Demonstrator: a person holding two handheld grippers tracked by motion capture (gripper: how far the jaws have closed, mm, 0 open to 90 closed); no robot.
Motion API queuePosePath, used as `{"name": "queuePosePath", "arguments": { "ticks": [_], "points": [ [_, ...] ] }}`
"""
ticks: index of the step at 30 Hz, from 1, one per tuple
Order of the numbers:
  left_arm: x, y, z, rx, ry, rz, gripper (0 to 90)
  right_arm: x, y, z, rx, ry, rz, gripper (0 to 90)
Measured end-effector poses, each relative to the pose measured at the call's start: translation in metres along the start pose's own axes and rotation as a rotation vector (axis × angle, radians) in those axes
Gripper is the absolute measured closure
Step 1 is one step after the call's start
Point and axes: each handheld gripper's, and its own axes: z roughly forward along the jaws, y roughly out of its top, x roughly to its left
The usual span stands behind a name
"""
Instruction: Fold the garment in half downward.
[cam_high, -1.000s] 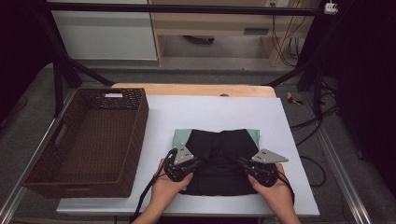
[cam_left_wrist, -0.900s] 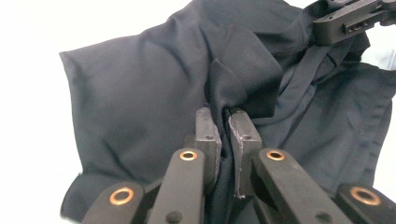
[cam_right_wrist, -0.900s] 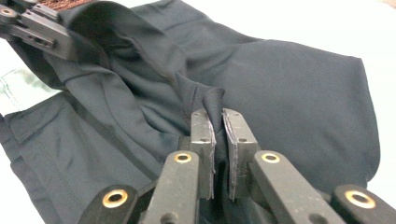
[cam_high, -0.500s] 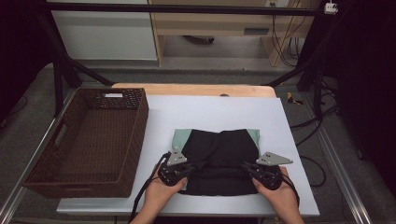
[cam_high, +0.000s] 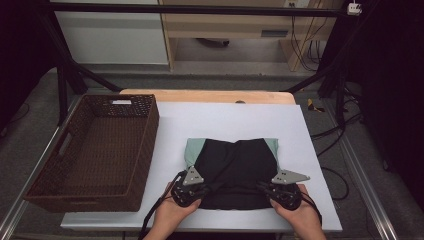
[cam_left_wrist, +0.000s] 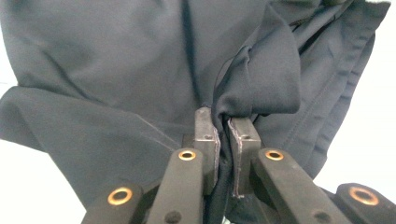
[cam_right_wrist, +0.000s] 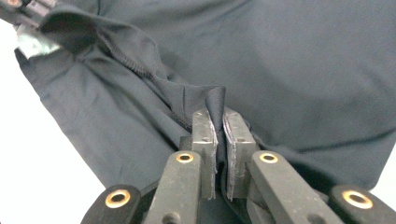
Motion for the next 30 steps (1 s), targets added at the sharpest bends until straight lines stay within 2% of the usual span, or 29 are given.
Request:
{"name": "queuePosePath", "arguments": {
  "ticks": [5,9,10,12,15,19,21,23,25,28,30],
  "points": [
    [-0.003,-0.005,-0.001,0.005,0.001,-0.004,83.5,0.006,-0.009,-0.003,0.013,0.013,-0.005,85.1],
    [-0.004,-0.010,-0.007,-0.021,0.006,-0.021,75.8,0.011,-0.008,-0.003,0.000,0.014,-0.005,83.1],
    [-0.005,-0.009,-0.008,-0.028,0.010,-0.025,75.8,0.012,-0.007,-0.003,0.002,0.013,-0.001,81.8],
    [-0.005,-0.005,-0.014,-0.045,0.010,-0.026,64.6,0.016,-0.004,-0.003,-0.003,0.009,-0.014,77.9],
    [-0.005,-0.003,-0.018,-0.054,0.003,-0.020,63.7,0.017,-0.004,-0.005,-0.005,0.015,-0.020,75.7],
    [-0.005,-0.001,-0.025,-0.084,-0.003,-0.036,58.8,0.019,-0.002,-0.006,-0.018,0.022,-0.035,67.1],
    [-0.005,0.001,-0.028,-0.102,-0.009,-0.047,58.3,0.020,-0.002,-0.006,-0.019,0.024,-0.036,66.0],
    [-0.006,0.004,-0.031,-0.115,-0.003,-0.042,55.9,0.023,0.001,-0.005,-0.028,0.028,-0.043,61.5],
    [-0.007,0.008,-0.037,-0.147,0.016,-0.041,54.7,0.026,0.003,-0.005,-0.036,0.024,-0.044,58.3],
    [-0.007,0.011,-0.040,-0.158,0.026,-0.041,53.5,0.029,0.005,-0.004,-0.046,0.027,-0.052,56.1],
    [-0.010,0.014,-0.040,-0.167,0.052,-0.023,53.5,0.033,0.010,-0.001,-0.054,0.029,-0.068,55.0]
  ]
}}
